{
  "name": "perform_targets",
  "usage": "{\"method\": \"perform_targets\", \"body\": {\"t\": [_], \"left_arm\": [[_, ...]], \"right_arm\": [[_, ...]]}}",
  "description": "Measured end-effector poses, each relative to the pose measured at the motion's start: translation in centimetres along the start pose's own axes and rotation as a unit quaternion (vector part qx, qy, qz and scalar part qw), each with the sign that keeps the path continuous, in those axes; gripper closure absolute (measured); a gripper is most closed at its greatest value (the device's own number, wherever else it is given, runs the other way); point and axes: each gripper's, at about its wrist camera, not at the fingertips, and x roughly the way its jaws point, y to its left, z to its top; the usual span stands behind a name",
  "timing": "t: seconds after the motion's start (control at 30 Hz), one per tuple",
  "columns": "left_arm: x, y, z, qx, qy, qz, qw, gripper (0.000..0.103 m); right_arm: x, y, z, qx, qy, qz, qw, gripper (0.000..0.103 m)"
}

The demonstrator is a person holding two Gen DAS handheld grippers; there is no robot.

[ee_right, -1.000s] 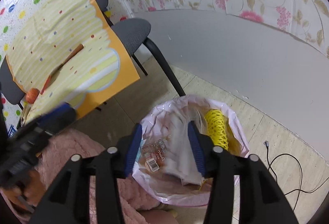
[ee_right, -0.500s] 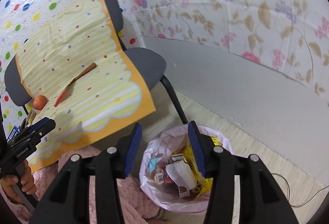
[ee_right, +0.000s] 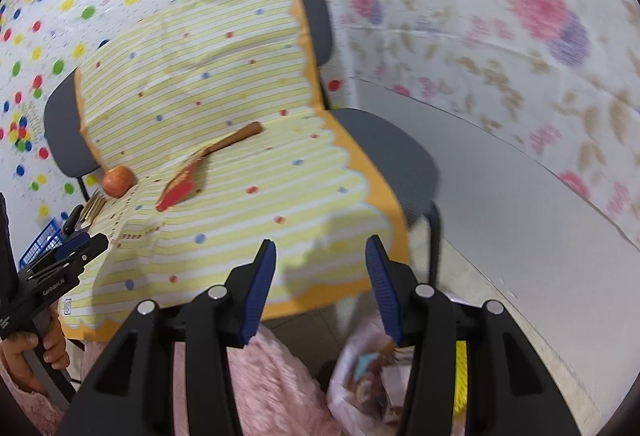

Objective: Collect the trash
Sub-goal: 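Move both tools back over the chair seat, then grasp the red envelope with the left tool and lift it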

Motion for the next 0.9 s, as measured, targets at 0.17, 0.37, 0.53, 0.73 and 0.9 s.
{"method": "perform_targets", "body": {"t": [0.17,0.37,0.53,0.73,0.9], "left_arm": [[1.4,0.4,1.4,-0.004,0.008,0.015,0.9998,0.022],[4.4,-0.8,4.3,0.001,0.016,0.017,0.9997,0.017],[8.9,-2.4,7.5,0.004,0.036,0.032,0.9988,0.017],[16.0,-5.3,10.1,0.023,0.073,0.077,0.9941,0.017],[19.7,-4.5,9.4,0.013,0.117,0.097,0.9883,0.022]], "right_arm": [[2.6,2.1,2.1,-0.026,0.009,0.019,0.999,0.057],[5.7,3.3,4.7,-0.036,0.013,0.025,0.999,0.056],[7.4,3.4,6.6,-0.034,0.005,0.030,0.999,0.054],[9.8,2.5,8.4,-0.022,0.011,0.038,0.999,0.053],[11.8,1.9,9.2,-0.019,0.024,0.041,0.999,0.053]]}}
